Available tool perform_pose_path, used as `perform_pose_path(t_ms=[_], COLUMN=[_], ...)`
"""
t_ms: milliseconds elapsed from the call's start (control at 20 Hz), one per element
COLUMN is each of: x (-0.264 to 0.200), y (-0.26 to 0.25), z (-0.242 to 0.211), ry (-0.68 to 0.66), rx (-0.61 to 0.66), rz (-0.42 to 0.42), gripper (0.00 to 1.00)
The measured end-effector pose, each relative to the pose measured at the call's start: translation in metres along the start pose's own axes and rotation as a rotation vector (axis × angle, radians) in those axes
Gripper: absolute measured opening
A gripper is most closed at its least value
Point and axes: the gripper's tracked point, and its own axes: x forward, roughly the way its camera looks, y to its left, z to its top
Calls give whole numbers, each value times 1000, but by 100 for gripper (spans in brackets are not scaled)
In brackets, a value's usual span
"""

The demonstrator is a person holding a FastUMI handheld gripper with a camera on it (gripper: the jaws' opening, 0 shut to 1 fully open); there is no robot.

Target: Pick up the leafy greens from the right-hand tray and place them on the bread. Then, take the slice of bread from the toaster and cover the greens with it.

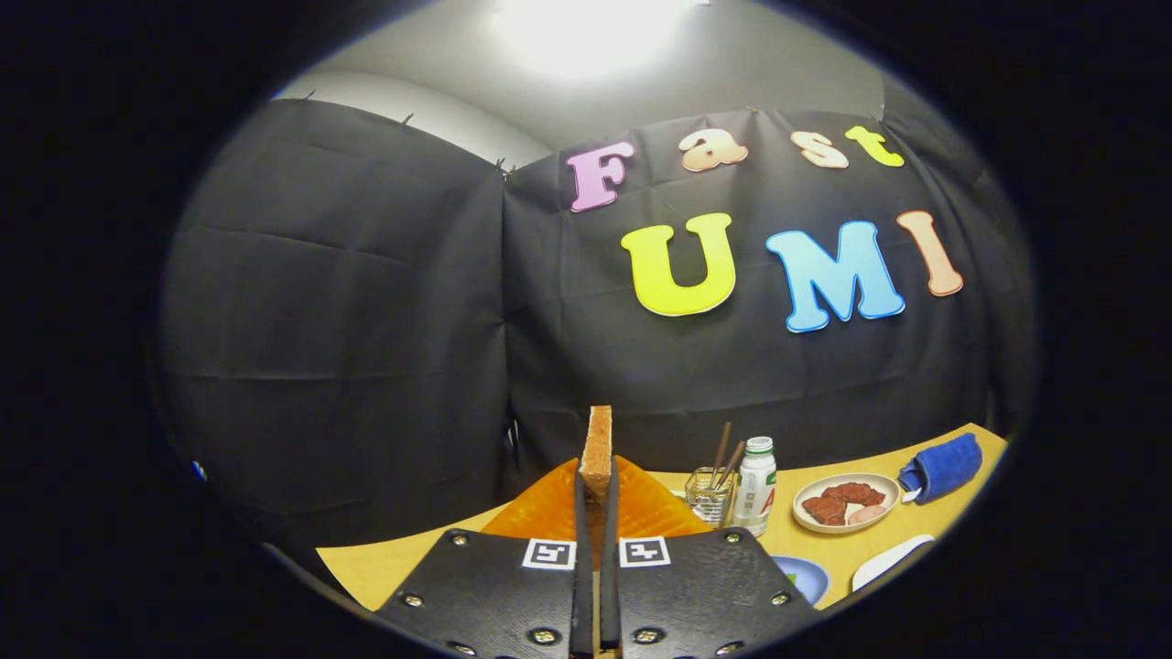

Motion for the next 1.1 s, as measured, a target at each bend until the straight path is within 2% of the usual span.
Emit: perform_pose_path(t_ms=[200, 750, 900, 1100], x=[-17, -37, -40, -36], y=[-30, -94, -98, -87], z=[-23, -88, -99, -118], ry=[49, 160, 180, 210], rx=[-16, 70, 70, 83], rz=[-37, -141, -149, -118], gripper=[3, 3, 3, 3])
